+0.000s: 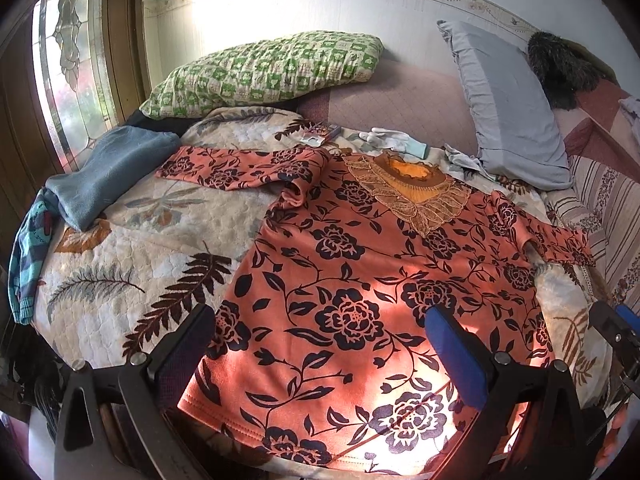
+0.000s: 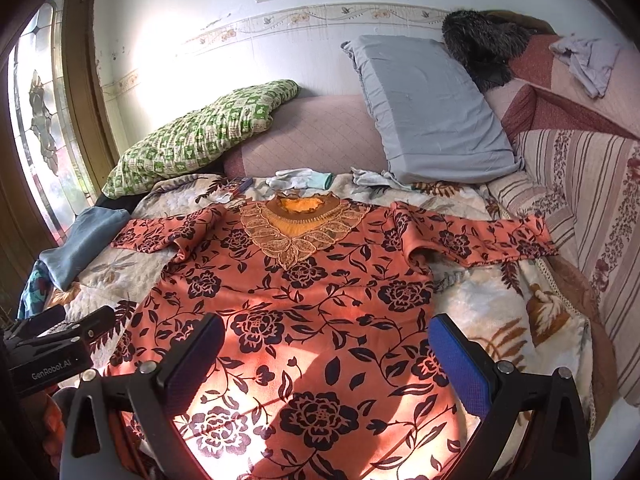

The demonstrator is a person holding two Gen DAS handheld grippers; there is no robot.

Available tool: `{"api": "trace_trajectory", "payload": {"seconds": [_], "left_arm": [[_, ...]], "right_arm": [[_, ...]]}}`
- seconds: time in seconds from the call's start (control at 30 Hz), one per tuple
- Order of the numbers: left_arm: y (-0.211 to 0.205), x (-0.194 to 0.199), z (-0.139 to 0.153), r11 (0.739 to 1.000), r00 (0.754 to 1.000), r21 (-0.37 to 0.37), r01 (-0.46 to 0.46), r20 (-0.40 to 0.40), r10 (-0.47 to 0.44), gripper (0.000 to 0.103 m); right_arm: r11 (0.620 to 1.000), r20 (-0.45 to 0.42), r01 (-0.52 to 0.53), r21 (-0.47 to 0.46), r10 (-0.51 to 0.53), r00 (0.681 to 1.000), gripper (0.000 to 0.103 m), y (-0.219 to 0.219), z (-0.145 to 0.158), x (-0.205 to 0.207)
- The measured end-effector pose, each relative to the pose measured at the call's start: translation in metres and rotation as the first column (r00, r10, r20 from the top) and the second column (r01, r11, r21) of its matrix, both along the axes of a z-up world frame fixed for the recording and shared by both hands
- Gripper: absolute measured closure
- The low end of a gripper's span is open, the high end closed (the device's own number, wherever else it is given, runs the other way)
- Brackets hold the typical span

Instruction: Fold small clothes

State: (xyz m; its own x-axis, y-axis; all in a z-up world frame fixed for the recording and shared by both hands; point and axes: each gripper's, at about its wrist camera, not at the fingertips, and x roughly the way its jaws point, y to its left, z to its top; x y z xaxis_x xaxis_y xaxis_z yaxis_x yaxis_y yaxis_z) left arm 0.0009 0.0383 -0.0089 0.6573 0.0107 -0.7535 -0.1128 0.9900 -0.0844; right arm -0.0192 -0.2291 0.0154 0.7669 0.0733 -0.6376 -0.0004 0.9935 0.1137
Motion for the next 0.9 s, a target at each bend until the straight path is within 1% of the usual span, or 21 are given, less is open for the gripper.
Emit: {"api": "trace_trajectory", "payload": {"seconds": [0.07, 0.13, 0.2, 0.3, 0.37, 0.4, 0.47, 0.53, 0.6, 0.63, 0.7, 0.73, 0.8, 0.87, 0.9], "left_arm": [[0.019, 0.002, -0.011, 0.998, 0.998, -0.046, -0.039, -0.046, 0.037, 0.000], [0.041, 0.003, -0.026, 0.992, 0.990, -0.073, -0.099, -0.107, 0.091, 0.000], [0.061, 0.001, -0.041, 0.985, 0.979, -0.090, -0.149, -0.155, 0.134, 0.000], [0.085, -0.006, -0.055, 0.971, 0.961, -0.089, -0.222, -0.189, 0.202, 0.000], [0.092, -0.009, -0.057, 0.968, 0.957, -0.084, -0.237, -0.193, 0.217, 0.000], [0.093, -0.010, -0.057, 0.968, 0.957, -0.078, -0.238, -0.188, 0.220, 0.000], [0.087, -0.011, -0.053, 0.973, 0.964, -0.061, -0.221, -0.168, 0.208, 0.000], [0.080, -0.009, -0.050, 0.980, 0.970, -0.048, -0.191, -0.164, 0.181, 0.000], [0.076, -0.009, -0.048, 0.985, 0.976, -0.064, -0.159, -0.163, 0.146, 0.000], [0.076, -0.011, -0.050, 0.985, 0.975, -0.075, -0.157, -0.168, 0.143, 0.000], [0.084, -0.013, -0.059, 0.977, 0.963, -0.083, -0.194, -0.206, 0.174, 0.000], [0.091, -0.013, -0.065, 0.971, 0.954, -0.096, -0.217, -0.232, 0.190, 0.000], [0.102, -0.015, -0.080, 0.957, 0.934, -0.148, -0.250, -0.296, 0.198, 0.000], [0.107, -0.016, -0.093, 0.947, 0.919, -0.191, -0.260, -0.348, 0.182, 0.000], [0.108, -0.016, -0.098, 0.947, 0.916, -0.191, -0.258, -0.360, 0.177, 0.000]], "right_arm": [[0.999, -0.053, 0.013, 0.047, -0.010, 0.999, 0.000, -0.017, -0.012, 0.001], [0.994, -0.118, 0.033, 0.103, -0.021, 0.993, 0.000, -0.041, -0.027, 0.000], [0.986, -0.192, 0.073, 0.150, -0.043, 0.980, 0.000, -0.068, -0.044, -0.002], [0.976, -0.273, 0.141, 0.168, -0.091, 0.958, 0.000, -0.107, -0.065, -0.011], [0.971, -0.280, 0.185, 0.150, -0.138, 0.950, 0.000, -0.125, -0.072, -0.020], [0.971, -0.277, 0.202, 0.125, -0.162, 0.947, 0.000, -0.130, -0.073, -0.023], [0.973, -0.253, 0.219, 0.073, -0.195, 0.948, 0.000, -0.135, -0.070, -0.028], [0.973, -0.234, 0.220, 0.065, -0.199, 0.952, 0.000, -0.133, -0.066, -0.028], [0.979, -0.212, 0.190, 0.068, -0.172, 0.962, 0.000, -0.125, -0.062, -0.028], [0.983, -0.211, 0.168, 0.071, -0.150, 0.966, 0.000, -0.119, -0.062, -0.028], [0.986, -0.260, 0.131, 0.105, -0.100, 0.960, 0.000, -0.110, -0.073, -0.025], [0.982, -0.298, 0.120, 0.143, -0.073, 0.952, 0.000, -0.109, -0.081, -0.024], [0.968, -0.382, 0.121, 0.222, -0.028, 0.924, 0.000, -0.113, -0.100, -0.021], [0.958, -0.449, 0.129, 0.256, 0.000, 0.894, 0.000, -0.118, -0.116, -0.019], [0.957, -0.465, 0.132, 0.257, 0.003, 0.885, 0.000, -0.121, -0.122, -0.019]]}}
